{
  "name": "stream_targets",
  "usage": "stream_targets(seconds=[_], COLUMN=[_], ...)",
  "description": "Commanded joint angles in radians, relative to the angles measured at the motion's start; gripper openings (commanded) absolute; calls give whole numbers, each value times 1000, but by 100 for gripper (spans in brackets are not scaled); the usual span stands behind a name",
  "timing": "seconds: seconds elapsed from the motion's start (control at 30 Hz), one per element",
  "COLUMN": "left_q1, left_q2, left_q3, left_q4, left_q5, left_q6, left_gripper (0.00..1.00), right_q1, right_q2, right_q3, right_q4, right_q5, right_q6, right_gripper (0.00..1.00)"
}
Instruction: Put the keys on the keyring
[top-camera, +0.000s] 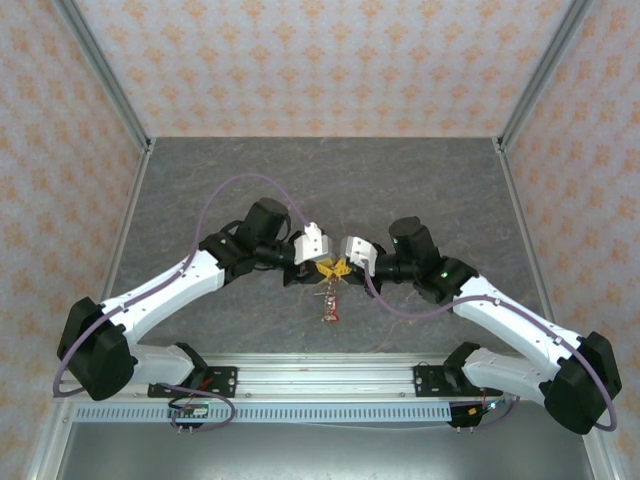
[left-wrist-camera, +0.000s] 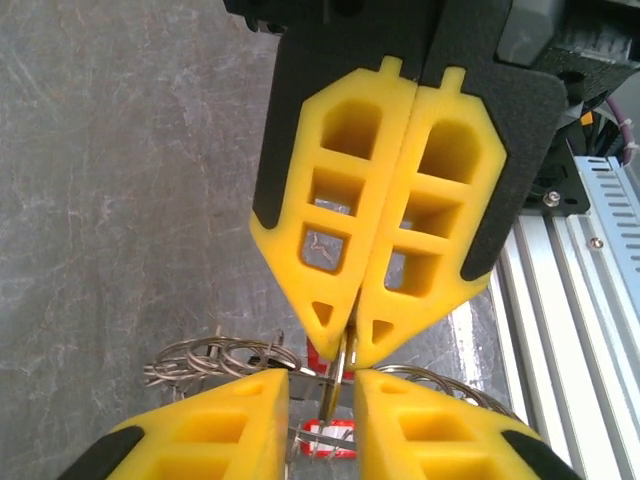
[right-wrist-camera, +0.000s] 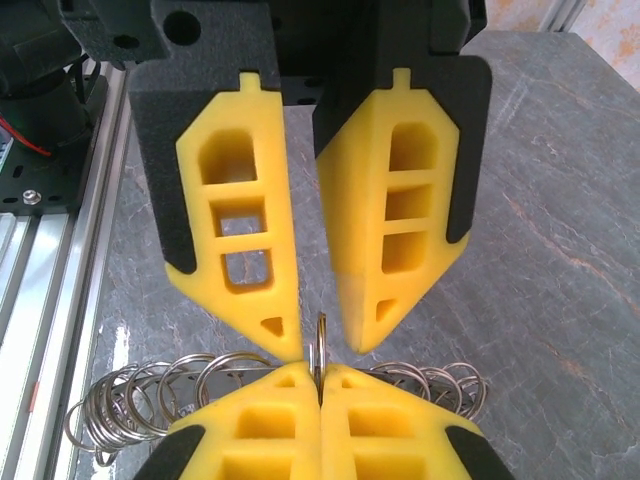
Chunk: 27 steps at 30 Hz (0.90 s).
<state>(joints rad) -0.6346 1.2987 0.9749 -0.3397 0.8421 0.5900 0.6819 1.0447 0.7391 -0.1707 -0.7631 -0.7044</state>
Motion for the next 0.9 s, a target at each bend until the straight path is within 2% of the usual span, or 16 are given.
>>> stream_targets(seconds=[0.0,0.07,0.13,0.37,0.5,0.77,0.87], left_q1=[-4,-4,-4,0,-1,1,1], left_q2=[11,13,4,-55,-59,-74,-88], left_q3=[32,31,13,-107,-127,-176,-190], left_q4=[-33,-40,-12,277,322,422,449], left_q5=[16,2,-7,31,64,98,99], left_q6=[24,25,11,-144,-172,-234,-250], left_gripper=[12,0,0,0,0,0,0], right_q1=[6,6,6,1,-10,-49,-66], right_q2=[-4,-13,-21,-49,-63,-77,-85], right_q3=[17,0,-15,-123,-172,-216,-226], right_q4=[81,116,125,214,316,365,373], right_q5=[-47,-45,-30,32,20,0,1], right_q6=[4,26,37,111,174,211,224], right_gripper=[0,0,1,12,13,12,7])
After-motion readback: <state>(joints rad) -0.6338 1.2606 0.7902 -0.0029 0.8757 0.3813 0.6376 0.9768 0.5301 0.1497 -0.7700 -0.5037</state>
